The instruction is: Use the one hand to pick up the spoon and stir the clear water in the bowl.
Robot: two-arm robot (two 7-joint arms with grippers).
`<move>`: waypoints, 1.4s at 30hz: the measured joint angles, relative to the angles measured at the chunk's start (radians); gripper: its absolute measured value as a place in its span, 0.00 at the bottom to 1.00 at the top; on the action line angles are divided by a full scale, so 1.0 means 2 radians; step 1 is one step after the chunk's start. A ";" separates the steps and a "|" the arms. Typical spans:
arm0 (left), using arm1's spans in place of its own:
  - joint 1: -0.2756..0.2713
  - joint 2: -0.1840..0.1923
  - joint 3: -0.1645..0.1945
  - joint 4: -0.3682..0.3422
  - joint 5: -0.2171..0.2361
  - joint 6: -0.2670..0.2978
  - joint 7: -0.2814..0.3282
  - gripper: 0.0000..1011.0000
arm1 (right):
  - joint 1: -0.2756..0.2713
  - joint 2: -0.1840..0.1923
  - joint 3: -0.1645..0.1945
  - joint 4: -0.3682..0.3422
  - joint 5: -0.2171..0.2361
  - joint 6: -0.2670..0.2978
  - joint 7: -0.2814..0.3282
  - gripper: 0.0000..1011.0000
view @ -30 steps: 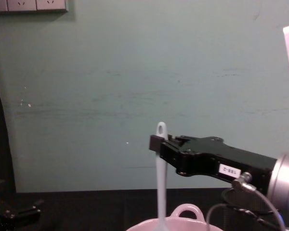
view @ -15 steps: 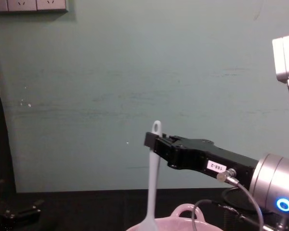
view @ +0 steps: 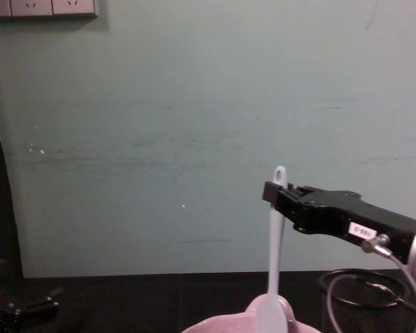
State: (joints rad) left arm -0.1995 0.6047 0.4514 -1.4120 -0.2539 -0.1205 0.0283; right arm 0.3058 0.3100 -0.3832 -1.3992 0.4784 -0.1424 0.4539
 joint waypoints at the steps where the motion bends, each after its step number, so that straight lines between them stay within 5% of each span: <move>1: 0.000 0.000 0.000 0.000 0.000 0.000 0.000 0.99 | -0.002 0.001 0.001 -0.002 -0.001 0.000 -0.001 0.12; 8: 0.000 0.000 0.000 0.000 0.000 0.000 0.000 0.99 | -0.015 0.009 0.004 -0.019 -0.010 0.003 0.000 0.12; 25: 0.000 0.000 0.000 0.000 0.000 0.000 0.000 0.99 | -0.029 0.003 -0.036 -0.053 -0.019 0.011 0.029 0.12; 42: 0.000 0.000 0.000 0.000 0.000 0.000 0.000 0.99 | 0.010 -0.022 -0.024 0.016 -0.006 0.000 0.018 0.12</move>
State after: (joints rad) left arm -0.1995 0.6047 0.4514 -1.4120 -0.2539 -0.1205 0.0283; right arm 0.3252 0.2657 -0.4313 -1.3664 0.4660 -0.1419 0.4895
